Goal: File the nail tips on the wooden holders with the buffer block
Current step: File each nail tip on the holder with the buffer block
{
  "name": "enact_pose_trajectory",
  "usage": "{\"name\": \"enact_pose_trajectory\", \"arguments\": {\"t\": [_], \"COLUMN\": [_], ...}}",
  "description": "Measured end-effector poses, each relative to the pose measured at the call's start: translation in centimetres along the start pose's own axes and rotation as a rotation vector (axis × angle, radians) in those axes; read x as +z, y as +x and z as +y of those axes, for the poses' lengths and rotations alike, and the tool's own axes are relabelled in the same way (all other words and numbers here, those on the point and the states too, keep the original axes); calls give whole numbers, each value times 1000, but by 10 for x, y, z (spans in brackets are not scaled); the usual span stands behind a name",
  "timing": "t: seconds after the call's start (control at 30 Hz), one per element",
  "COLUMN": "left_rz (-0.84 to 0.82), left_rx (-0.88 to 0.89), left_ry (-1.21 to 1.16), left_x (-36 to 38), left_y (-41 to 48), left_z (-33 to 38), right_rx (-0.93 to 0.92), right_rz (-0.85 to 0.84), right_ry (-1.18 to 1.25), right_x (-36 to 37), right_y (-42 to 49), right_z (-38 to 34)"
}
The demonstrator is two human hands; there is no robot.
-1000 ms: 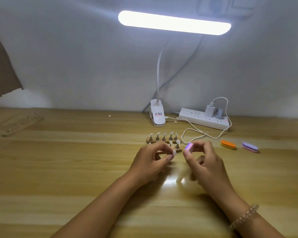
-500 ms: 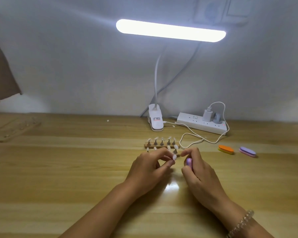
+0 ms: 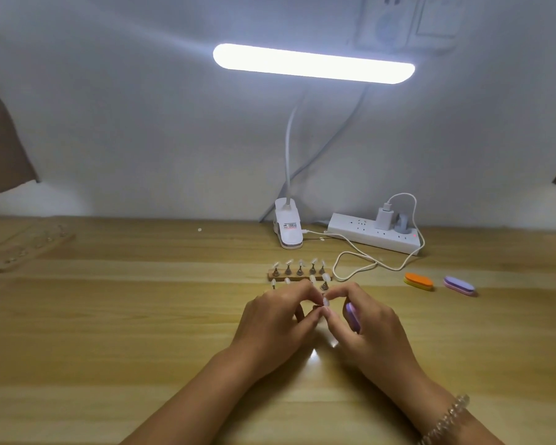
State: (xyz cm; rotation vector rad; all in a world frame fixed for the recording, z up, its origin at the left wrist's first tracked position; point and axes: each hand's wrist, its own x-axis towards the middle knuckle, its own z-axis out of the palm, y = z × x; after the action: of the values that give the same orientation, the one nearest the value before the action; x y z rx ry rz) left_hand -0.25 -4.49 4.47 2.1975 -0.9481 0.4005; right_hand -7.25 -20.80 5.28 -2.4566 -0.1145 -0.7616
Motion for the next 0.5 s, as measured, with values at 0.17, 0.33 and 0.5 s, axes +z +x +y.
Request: {"name": "enact_pose_trajectory", "arguments": {"t": [0.17,0.33,0.5], "left_rz": [224,146,62], "left_rx": [-97,-493,-526], "left_ry": [111,52,56], "left_x": [-2,-3,4], "left_y": [5,11,13], "left_z": [-4,-21,-24], "right_rx": [43,32,41], "right_rz": [49,14,12], "right_ry": [1,-19,-37], "right_x": [-2,-3,-2], "right_y": [2,0,1], "right_z": [3,1,2]}}
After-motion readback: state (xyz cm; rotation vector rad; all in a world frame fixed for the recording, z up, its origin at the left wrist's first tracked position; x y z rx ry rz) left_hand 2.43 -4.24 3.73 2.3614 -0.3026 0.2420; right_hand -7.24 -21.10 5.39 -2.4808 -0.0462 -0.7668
